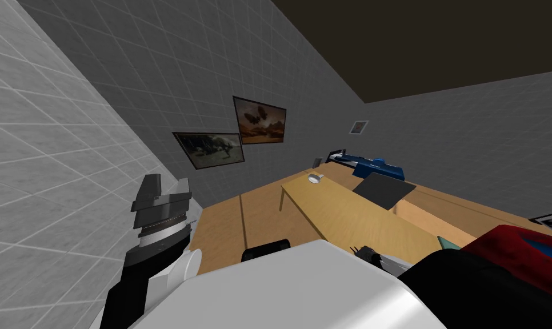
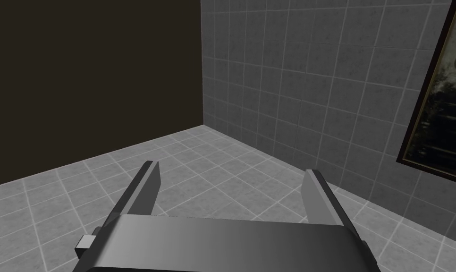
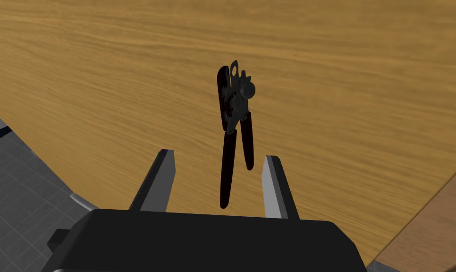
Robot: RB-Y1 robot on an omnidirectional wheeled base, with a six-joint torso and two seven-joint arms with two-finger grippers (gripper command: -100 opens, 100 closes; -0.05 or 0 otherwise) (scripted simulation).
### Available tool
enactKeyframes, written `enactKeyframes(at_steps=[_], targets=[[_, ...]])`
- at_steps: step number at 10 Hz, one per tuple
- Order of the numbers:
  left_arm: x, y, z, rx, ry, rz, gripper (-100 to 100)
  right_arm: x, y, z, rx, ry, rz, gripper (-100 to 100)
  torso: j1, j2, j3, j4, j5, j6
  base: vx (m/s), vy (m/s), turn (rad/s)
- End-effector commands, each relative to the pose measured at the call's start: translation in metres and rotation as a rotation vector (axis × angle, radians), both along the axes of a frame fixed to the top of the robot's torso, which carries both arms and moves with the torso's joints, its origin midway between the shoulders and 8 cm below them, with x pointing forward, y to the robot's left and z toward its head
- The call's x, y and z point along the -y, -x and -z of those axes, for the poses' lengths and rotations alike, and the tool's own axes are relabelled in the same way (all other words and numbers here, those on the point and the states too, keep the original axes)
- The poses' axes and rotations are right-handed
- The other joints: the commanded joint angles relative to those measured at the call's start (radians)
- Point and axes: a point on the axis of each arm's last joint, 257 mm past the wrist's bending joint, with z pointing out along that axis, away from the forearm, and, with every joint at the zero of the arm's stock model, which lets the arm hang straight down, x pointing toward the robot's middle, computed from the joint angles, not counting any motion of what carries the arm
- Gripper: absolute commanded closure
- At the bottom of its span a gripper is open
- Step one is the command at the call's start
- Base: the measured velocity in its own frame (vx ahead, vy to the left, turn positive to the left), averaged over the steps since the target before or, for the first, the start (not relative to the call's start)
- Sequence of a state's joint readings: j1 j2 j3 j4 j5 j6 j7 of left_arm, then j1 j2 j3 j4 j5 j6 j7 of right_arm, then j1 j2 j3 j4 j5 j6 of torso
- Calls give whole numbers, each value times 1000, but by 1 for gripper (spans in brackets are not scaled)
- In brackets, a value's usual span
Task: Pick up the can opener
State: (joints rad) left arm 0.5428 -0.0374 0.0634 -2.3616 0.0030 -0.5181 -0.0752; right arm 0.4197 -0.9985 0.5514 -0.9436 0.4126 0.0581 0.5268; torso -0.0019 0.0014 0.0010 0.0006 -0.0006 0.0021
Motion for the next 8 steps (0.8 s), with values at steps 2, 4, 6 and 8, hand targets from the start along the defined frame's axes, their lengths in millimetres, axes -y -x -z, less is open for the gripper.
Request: enactKeyframes(at_steps=[2,4,6,8], targets=[[0,0,0,0,0,0,0,-1,0,1,0,-2,0,100,0,-1,-1,0,0,0,-3,1,0],[0,0,0,0,0,0,0,-1,0,0,1,-2,1,100,0,-2,-1,-1,0,0,0,0,0],[0,0,0,0,0,0,0,4,-9,-4,11,5,-44,100,0,-2,-1,-1,0,-1,67,7,-173],[0,0,0,0,0,0,0,5,-16,-6,13,4,-92,100,2,-10,-6,-2,0,0,151,35,-264]])
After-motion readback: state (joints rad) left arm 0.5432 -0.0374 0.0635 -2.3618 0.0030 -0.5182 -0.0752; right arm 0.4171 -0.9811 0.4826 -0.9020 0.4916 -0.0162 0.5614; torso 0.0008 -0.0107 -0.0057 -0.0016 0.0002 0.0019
